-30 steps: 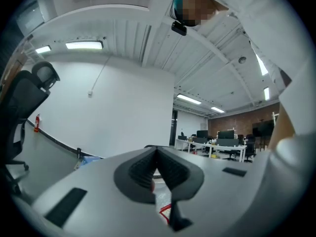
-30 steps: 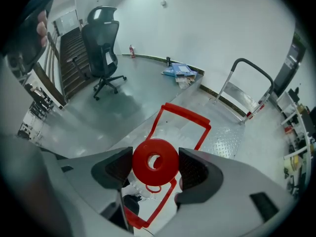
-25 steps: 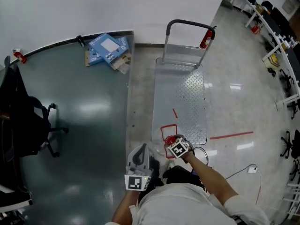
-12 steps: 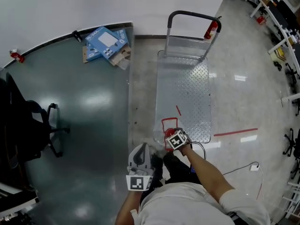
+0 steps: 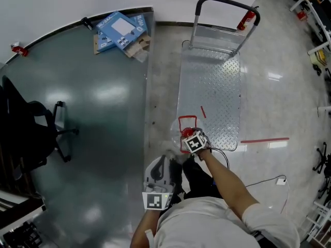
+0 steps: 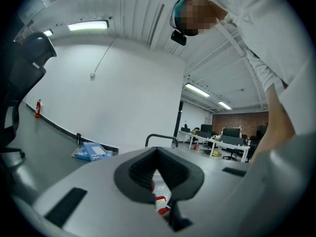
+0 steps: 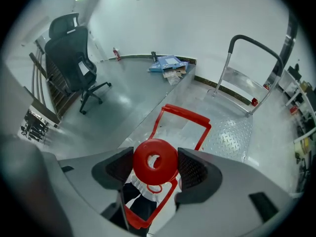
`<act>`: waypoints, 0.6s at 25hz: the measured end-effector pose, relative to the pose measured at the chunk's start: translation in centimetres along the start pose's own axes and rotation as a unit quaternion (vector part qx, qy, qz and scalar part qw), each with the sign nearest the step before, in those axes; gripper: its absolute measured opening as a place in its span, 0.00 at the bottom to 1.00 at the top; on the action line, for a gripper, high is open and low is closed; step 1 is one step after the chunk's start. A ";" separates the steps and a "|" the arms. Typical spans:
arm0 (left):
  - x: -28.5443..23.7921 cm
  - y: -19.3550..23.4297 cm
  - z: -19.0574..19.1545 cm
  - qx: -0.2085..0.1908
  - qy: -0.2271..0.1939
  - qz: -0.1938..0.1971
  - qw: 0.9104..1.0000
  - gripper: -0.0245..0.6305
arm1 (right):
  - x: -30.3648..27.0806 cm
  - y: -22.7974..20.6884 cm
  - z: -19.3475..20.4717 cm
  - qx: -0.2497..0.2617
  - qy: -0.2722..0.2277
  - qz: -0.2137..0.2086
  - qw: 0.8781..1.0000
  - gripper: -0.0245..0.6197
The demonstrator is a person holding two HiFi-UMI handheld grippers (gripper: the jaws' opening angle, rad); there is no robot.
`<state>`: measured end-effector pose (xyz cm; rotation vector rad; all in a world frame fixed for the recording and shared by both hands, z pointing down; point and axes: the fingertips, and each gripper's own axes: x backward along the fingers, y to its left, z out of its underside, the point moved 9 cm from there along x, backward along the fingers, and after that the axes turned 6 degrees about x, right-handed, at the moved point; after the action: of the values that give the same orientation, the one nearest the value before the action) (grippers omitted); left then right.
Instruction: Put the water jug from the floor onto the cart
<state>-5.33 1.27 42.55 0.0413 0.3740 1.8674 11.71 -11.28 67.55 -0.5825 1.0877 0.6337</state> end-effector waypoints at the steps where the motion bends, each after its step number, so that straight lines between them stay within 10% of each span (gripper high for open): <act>1: -0.2 0.0 0.0 0.001 0.001 0.000 1.000 0.04 | 0.0 0.0 0.1 0.003 0.002 -0.002 1.000 0.48; 15: 0.2 -0.5 0.0 -0.002 -0.017 -0.011 1.000 0.04 | 0.2 1.0 3.2 0.031 0.008 0.004 0.999 0.49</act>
<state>-4.97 1.60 42.36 0.0658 0.3466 1.8428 13.05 -8.32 68.38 -0.5306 1.1220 0.6008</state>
